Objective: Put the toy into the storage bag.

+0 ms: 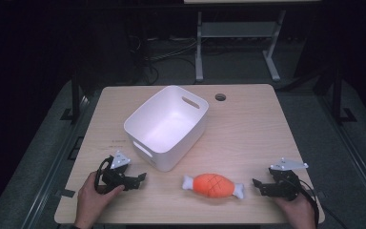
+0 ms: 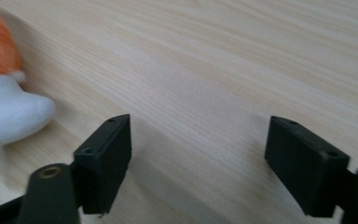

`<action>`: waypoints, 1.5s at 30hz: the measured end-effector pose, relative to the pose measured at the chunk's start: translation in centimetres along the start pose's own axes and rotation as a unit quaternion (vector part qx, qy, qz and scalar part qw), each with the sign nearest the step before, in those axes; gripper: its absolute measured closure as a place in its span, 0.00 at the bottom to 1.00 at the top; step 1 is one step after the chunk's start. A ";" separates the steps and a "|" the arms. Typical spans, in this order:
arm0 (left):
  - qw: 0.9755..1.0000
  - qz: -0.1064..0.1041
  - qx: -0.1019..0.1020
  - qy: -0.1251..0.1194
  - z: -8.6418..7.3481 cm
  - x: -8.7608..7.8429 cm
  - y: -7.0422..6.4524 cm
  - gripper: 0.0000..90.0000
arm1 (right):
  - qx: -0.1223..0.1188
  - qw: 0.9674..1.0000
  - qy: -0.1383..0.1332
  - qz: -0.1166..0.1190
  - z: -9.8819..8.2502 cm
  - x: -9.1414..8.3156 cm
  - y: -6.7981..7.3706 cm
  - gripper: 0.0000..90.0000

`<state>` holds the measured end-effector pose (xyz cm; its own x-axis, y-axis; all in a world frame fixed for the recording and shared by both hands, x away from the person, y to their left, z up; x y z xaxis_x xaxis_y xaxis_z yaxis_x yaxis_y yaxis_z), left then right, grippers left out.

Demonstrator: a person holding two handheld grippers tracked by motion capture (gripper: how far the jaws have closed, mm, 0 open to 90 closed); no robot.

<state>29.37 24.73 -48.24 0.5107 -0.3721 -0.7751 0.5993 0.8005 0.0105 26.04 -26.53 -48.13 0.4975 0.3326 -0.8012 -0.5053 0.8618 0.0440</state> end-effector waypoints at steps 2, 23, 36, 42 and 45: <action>1.000 0.000 0.000 0.000 0.0 0.0 0.0 0.14 | -0.005 1.000 -0.009 0.011 0.4 -0.5 -0.1 0.37; 1.000 0.001 -0.001 0.000 0.0 0.0 0.0 0.14 | -0.070 0.993 -0.008 0.092 3.8 -1.4 0.7 1.00; 1.000 0.001 -0.001 0.000 0.0 0.0 0.0 0.14 | -0.098 0.988 -0.014 0.122 5.6 -1.2 1.7 1.00; 1.000 0.001 -0.001 0.000 0.0 0.0 0.0 0.14 | -0.116 0.984 -0.012 0.131 6.6 -0.9 2.9 0.99; 1.000 0.001 -0.001 0.000 0.0 0.0 0.0 0.14 | -0.124 0.983 -0.013 0.137 7.1 -0.8 3.5 1.00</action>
<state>29.39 24.69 -48.24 0.5123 -0.3703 -0.7749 0.5963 0.8027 0.0106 28.90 -21.04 -43.06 0.3357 0.5513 -0.7638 -0.7768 0.6207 0.1066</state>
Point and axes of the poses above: each handheld gripper's, and its own axes: x roughly forward along the jaws, z roughly out of its top, y roughly to its left, the point moved 1 cm from there along x, roughly forward along the jaws, and after that the axes turned 7 degrees about y, right-handed, at the moved point
